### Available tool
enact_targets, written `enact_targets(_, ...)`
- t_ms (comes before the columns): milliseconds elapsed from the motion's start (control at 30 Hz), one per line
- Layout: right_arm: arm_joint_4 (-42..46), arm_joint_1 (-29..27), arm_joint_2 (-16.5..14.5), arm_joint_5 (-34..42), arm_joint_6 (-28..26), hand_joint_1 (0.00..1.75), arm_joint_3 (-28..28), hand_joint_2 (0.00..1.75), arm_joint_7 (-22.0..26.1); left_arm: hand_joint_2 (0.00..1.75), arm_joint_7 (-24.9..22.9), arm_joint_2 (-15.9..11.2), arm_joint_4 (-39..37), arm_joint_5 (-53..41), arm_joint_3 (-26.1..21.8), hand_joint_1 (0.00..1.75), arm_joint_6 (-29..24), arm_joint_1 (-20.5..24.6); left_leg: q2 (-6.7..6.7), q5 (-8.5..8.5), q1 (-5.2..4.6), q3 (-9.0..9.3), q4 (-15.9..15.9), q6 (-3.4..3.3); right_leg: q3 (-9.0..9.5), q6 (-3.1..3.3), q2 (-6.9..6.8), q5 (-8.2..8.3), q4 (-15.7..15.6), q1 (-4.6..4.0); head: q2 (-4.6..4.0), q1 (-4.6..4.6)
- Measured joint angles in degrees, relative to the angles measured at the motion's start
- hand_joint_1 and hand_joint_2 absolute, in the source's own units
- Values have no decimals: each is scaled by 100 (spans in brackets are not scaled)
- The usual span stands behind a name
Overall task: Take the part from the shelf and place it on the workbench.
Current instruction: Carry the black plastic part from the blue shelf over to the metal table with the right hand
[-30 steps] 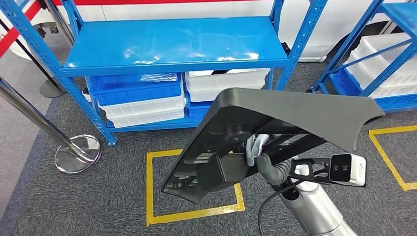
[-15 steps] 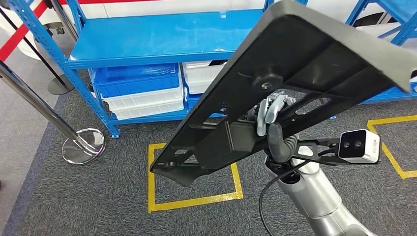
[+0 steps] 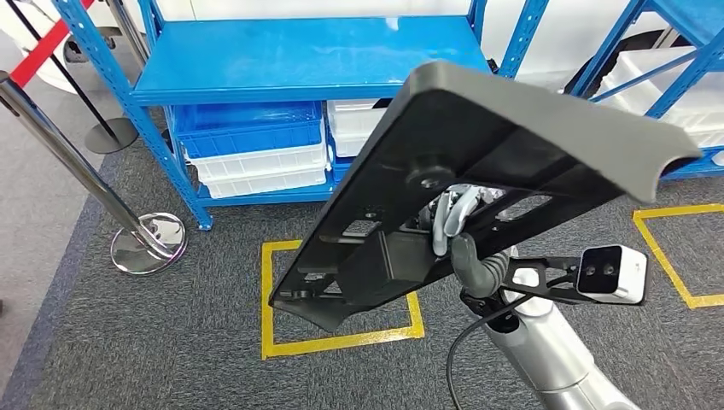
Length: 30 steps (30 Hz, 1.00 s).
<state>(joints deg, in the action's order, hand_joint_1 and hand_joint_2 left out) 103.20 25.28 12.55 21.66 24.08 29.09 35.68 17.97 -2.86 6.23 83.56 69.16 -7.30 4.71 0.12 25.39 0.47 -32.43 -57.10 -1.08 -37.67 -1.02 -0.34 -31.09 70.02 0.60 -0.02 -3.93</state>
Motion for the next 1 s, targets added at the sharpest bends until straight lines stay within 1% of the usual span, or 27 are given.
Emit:
enact_targets(67, 73, -124, 1, -156, 36, 175, 0, 175, 3, 175, 18, 3, 0, 0, 0, 0, 20, -9, -4, 0, -21, -16, -35, 17, 413, 68, -1, 291, -774, -21, 0, 0)
enact_targets(100, 108, -174, -1, -220, 59, 175, 2, 175, 3, 175, 24, 5, 0, 0, 0, 0, 29, -10, -3, -5, -32, -32, -48, 37, 543, 97, -1, 359, -1036, -35, 0, 0)
enact_targets(133, 136, -216, -6, -265, 77, 175, 4, 175, 3, 175, 29, 7, 0, 0, 0, 0, 34, -10, 1, -13, -40, -50, -57, 61, 589, 117, 2, 364, -1154, -48, 0, 0)
enact_targets(167, 158, -257, -9, -292, 90, 175, 7, 175, 4, 175, 33, 8, 0, 0, 0, 0, 38, -9, 10, -27, -47, -64, -59, 92, 585, 130, 8, 363, -1171, -56, 0, 0)
enact_targets(233, 187, -316, -15, -316, 105, 175, 8, 175, 5, 175, 39, 5, 0, 0, 0, 0, 40, -12, 25, -10, -48, -87, -77, 152, 568, 188, 27, 409, -1211, -28, 0, -1)
enact_targets(267, 194, -330, -26, -323, 118, 175, 9, 175, 5, 175, 41, 3, 0, 0, 0, 0, 43, -14, 29, 73, -47, -125, -167, 182, 561, 225, 36, 440, -1236, -10, 0, -1)
enact_targets(300, 199, -338, -45, -342, 138, 175, 11, 175, 5, 175, 42, 2, -1, 0, 0, 0, 46, -17, 26, 223, -42, -208, -368, 208, 552, 259, 48, 471, -1259, 7, 0, -1)
enact_targets(367, 203, -359, -102, -416, 189, 175, 19, 175, 5, 175, 38, 3, -1, 0, 0, 0, 54, -20, 21, 641, -20, -485, -1084, 251, 515, 292, 84, 511, -1260, 5, 0, -1)
enact_targets(400, 204, -375, -130, -474, 208, 175, 25, 175, 5, 175, 32, 4, -1, 0, 0, 0, 56, -20, 21, 794, -11, -615, -1442, 267, 493, 294, 113, 526, -1253, 2, 0, -1)
enact_targets(433, 204, -393, -155, -531, 219, 175, 33, 175, 5, 175, 22, 4, -1, 0, 0, 0, 59, -20, 20, 848, -3, -676, -1650, 279, 472, 289, 150, 539, -1243, 1, 0, -1)
enact_targets(467, 205, -411, -176, -587, 221, 175, 40, 175, 5, 175, 11, 3, -2, 0, 0, 0, 61, -20, 16, 791, 5, -632, -1638, 284, 454, 280, 193, 550, -1229, 1, 0, -1)
enact_targets(500, 207, -428, -190, -639, 220, 175, 46, 175, 5, 175, -2, 2, -2, 0, 0, 0, 62, -20, -2, 641, 14, -481, -1399, 281, 441, 271, 240, 557, -1213, 3, 0, -1)
enact_targets(533, 209, -441, -197, -677, 219, 175, 50, 175, 5, 175, -15, 1, -2, 0, 0, 0, 63, -19, -55, 452, 23, -259, -1009, 270, 429, 260, 289, 561, -1192, 5, 0, -1)
enact_targets(567, 217, -454, -199, -706, 221, 175, 48, 175, 5, 175, -33, -1, -2, 0, 0, 0, 63, -18, -173, 325, 32, -44, -618, 255, 407, 242, 338, 565, -1168, -1, 0, -1)
enact_targets(600, 229, -468, -199, -737, 230, 175, 39, 175, 5, 175, -54, -2, -2, 0, 0, 0, 62, -18, -277, 249, 40, 113, -315, 240, 374, 215, 391, 576, -1142, -4, 0, -1)
enact_targets(633, 250, -491, -199, -768, 255, 175, 22, 175, 5, 175, -79, -4, -2, 0, 0, 0, 60, -20, -355, 229, 41, 192, -143, 223, 336, 179, 442, 594, -1125, -2, 0, -1)
enact_targets(667, 277, -524, -198, -798, 299, 175, -8, 175, 5, 175, -108, -8, -2, 0, 0, 0, 55, -24, -386, 249, 37, 205, -92, 205, 299, 137, 496, 618, -1119, 1, 0, -1)
enact_targets(700, 306, -563, -198, -823, 364, 175, -50, 175, 5, 175, -139, -11, -2, 0, 0, 0, 48, -29, -334, 232, 41, 195, -77, 178, 272, 92, 553, 648, -1121, 6, 0, -2)
enact_targets(733, 333, -601, -198, -835, 438, 175, -98, 175, 5, 175, -170, -14, -1, 0, 0, 0, 39, -30, -267, 206, 49, 186, -61, 140, 250, 58, 560, 651, -1113, 12, 0, -1)
enact_targets(767, 356, -625, -198, -834, 503, 175, -145, 175, 5, 175, -196, -19, -1, 0, 0, 0, 30, -29, -201, 178, 60, 179, -40, 96, 207, 27, 494, 596, -1049, 7, 0, -1)
enact_targets(800, 372, -635, -199, -823, 553, 175, -185, 175, 5, 175, -216, -24, -1, 0, 0, 0, 23, -29, -126, 150, 71, 168, -18, 56, 125, -1, 387, 471, -879, 5, 0, -1)
enact_targets(833, 380, -636, -200, -801, 585, 175, -213, 175, 5, 175, -229, -30, -2, 0, 0, 0, 15, -31, -54, 132, 68, 153, -7, 28, 0, -23, 255, 285, -595, 13, 0, 0)
enact_targets(867, 384, -630, -202, -774, 602, 175, -230, 175, 5, 175, -239, -36, -2, 0, 0, 0, 8, -39, 11, 123, 59, 135, -5, 12, -156, -49, 150, 78, -230, 17, 0, 0)
enact_targets(900, 379, -626, -203, -723, 611, 175, -239, 175, 5, 175, -251, -41, -2, 0, 0, 0, -6, -48, 82, 118, 52, 118, -7, 6, -303, -72, 107, -86, 135, 27, 0, 0)
enact_targets(933, 371, -623, -204, -662, 614, 175, -244, 175, 5, 175, -266, -45, -2, 0, 0, 0, -21, -55, 151, 113, 49, 104, -11, 5, -386, -90, 85, -163, 380, 35, 0, 0)
enact_targets(967, 360, -617, -204, -603, 611, 175, -248, 175, 5, 175, -281, -49, -2, 0, 0, 0, -34, -59, 219, 110, 47, 94, -16, 6, -370, -103, 68, -138, 430, 42, 0, 0)
enact_targets(1000, 346, -606, -204, -545, 605, 175, -251, 175, 5, 175, -300, -52, -2, 0, 0, 0, -47, -59, 282, 111, 47, 88, -24, 9, -245, -110, 40, -22, 270, 49, 0, 0)
